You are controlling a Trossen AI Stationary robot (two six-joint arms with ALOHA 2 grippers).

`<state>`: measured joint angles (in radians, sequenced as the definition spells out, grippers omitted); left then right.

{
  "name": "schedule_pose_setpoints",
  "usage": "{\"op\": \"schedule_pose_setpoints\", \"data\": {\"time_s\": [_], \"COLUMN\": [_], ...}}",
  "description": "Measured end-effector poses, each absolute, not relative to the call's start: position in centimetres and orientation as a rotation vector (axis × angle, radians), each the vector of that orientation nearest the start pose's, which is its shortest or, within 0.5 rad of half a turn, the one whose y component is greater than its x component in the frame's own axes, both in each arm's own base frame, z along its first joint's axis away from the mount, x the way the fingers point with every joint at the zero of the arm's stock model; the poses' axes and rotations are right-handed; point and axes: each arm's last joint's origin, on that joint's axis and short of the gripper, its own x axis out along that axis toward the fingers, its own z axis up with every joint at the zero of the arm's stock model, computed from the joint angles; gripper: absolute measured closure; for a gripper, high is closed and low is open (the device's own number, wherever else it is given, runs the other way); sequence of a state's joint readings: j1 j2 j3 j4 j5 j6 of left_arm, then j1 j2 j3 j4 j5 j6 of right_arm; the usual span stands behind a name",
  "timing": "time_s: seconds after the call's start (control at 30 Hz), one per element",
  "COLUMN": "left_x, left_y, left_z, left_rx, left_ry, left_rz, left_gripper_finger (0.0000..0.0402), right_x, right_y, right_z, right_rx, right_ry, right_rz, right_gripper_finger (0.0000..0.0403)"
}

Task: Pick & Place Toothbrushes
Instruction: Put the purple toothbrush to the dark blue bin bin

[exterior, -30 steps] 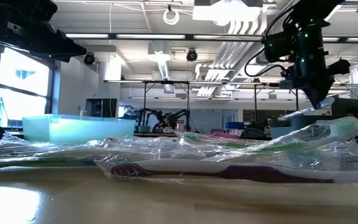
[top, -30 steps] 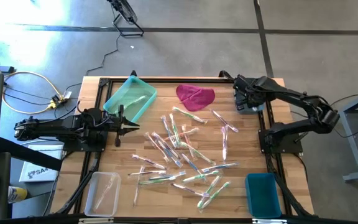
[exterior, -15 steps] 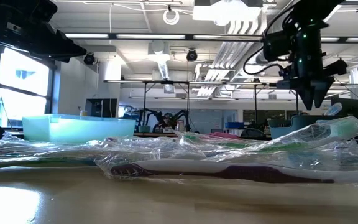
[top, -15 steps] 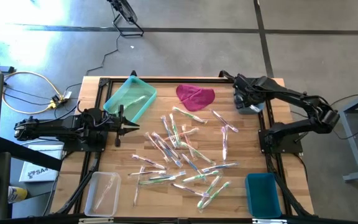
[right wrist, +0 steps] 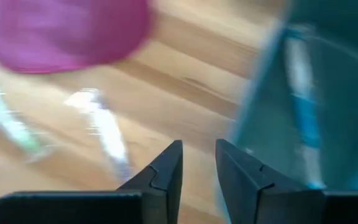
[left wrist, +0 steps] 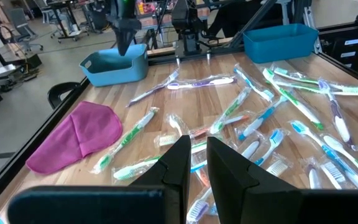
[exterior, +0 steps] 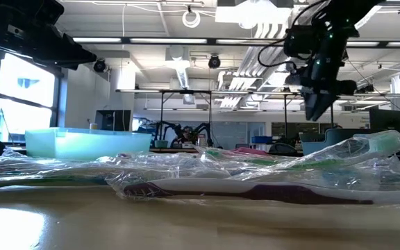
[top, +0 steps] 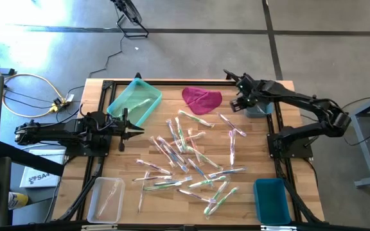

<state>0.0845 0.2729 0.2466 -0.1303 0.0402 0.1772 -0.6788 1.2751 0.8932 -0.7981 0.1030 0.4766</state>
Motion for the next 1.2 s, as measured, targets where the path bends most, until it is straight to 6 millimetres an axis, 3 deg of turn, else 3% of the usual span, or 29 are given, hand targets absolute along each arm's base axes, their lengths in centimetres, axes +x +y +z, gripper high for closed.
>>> {"op": "schedule_pose_setpoints", "data": {"time_s": [0.23,0.53,0.83,1.03,1.2], "left_x": [10.7,10.7,10.7,10.7,10.7], "left_y": [0.8,0.8,0.8,0.8,0.8], "left_z": [21.3,21.3,21.3,21.4,21.4], "left_rx": [0.167,0.162,0.107,0.063,0.057], "left_ry": [0.159,0.159,0.158,0.156,0.156], "left_rz": [0.03,0.031,0.035,0.038,0.039], "left_gripper_finger": [0.0352,0.0352,0.0352,0.0352,0.0352], "right_x": [20.8,23.8,25.0,24.9,24.8], "right_y": [-13.7,-11.2,-8.4,-6.8,-5.9], "right_z": [24.2,25.4,25.1,23.5,22.5], "right_rx": [0.661,0.472,0.419,0.383,0.467], "right_ry": [0.808,0.671,0.689,0.73,0.746], "right_rz": [-0.694,-0.504,-0.421,-0.42,-0.438], "right_gripper_finger": [0.0327,0.0328,0.0328,0.0328,0.0328]}}
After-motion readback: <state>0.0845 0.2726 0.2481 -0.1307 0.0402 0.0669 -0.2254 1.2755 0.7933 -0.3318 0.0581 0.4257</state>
